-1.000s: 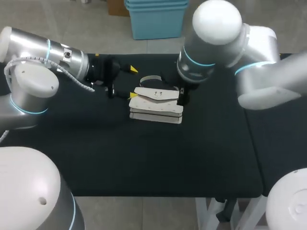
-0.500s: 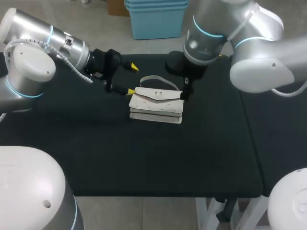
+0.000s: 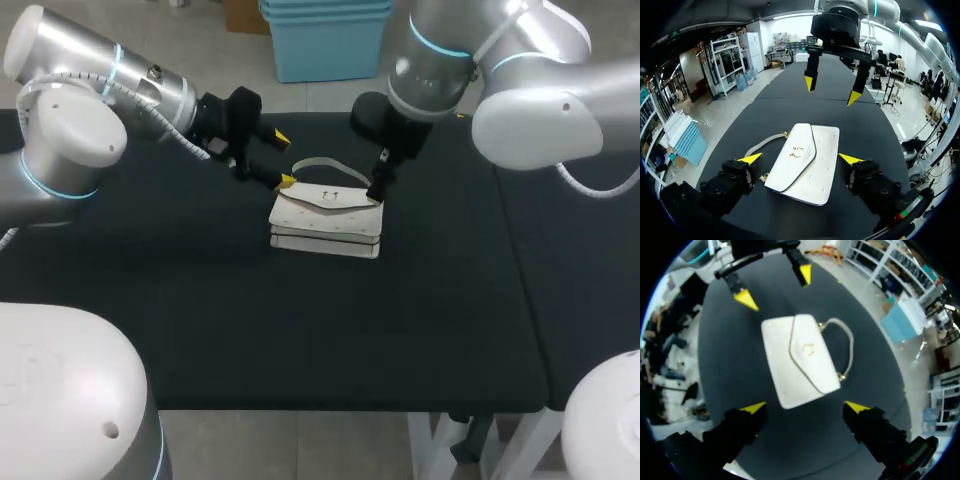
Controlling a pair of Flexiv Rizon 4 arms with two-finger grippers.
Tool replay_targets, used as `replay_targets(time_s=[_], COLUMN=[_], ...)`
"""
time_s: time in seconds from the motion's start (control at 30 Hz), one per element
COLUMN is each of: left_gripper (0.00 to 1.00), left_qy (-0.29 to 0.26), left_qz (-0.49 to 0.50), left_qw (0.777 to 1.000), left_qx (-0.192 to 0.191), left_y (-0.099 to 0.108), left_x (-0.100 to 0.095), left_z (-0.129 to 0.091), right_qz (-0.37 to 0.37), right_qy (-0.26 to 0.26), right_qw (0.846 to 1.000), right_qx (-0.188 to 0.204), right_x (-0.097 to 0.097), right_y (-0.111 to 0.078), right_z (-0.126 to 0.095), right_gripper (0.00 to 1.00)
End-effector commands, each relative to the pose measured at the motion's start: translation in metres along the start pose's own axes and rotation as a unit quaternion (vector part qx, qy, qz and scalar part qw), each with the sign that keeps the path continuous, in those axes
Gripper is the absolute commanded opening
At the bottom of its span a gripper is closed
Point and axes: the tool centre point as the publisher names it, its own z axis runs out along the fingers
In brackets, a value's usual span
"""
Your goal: Pick up the bag, open it, inspect its contents, close it, and place it on the opposite side
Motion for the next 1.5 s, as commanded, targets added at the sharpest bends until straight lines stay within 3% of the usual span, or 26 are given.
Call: replay_targets(time_s=[0.03, 0.1, 0.23, 0.43, 0.57, 1.03, 1.1, 1.17, 1.2, 1.37, 1.5], left_gripper=[1.00, 1.00, 1.00, 1.00, 1.00, 1.00, 1.00, 1.00, 1.00, 1.00, 1.00], left_qy=[-0.041, -0.035, -0.022, -0.022, -0.031, -0.031, -0.047, -0.021, -0.020, 0.025, 0.046], left_qz=[-0.249, -0.282, -0.387, -0.490, -0.488, -0.488, -0.599, -0.674, -0.690, -0.732, -0.730], left_qw=[0.954, 0.944, 0.911, 0.866, 0.866, 0.866, 0.793, 0.731, 0.717, 0.675, 0.680], left_qx=[-0.161, -0.168, -0.142, -0.096, -0.106, -0.106, -0.100, -0.102, -0.102, -0.083, -0.060], left_y=[-0.003, 0.000, 0.014, 0.031, 0.033, 0.033, 0.031, 0.035, 0.038, 0.048, 0.055], left_x=[0.011, 0.008, -0.003, -0.001, 0.002, 0.002, -0.007, -0.011, -0.011, -0.005, -0.001], left_z=[-0.006, -0.006, -0.013, -0.014, -0.012, -0.012, 0.000, 0.005, 0.007, 0.007, 0.006], right_qz=[0.159, 0.192, 0.264, 0.385, 0.455, 0.455, 0.469, 0.480, 0.502, 0.569, 0.594], right_qy=[0.120, 0.120, 0.139, 0.148, 0.119, 0.119, 0.117, 0.136, 0.140, 0.198, 0.223], right_qw=[0.979, 0.974, 0.954, 0.911, 0.882, 0.882, 0.876, 0.866, 0.853, 0.797, 0.771], right_qx=[0.030, 0.030, 0.017, -0.019, -0.006, -0.006, -0.004, -0.021, -0.022, -0.043, -0.054], right_x=[-0.008, -0.009, -0.010, -0.007, -0.001, -0.001, 0.000, 0.006, 0.008, 0.010, 0.010], right_y=[0.001, -0.002, -0.011, -0.026, -0.028, -0.028, -0.024, -0.022, -0.022, -0.030, -0.032], right_z=[-0.011, -0.013, -0.016, -0.012, -0.008, -0.008, -0.006, -0.006, -0.006, 0.007, 0.021], right_gripper=[1.00, 1.00, 1.00, 1.00, 1.00, 1.00, 1.00, 1.00, 1.00, 1.00, 1.00])
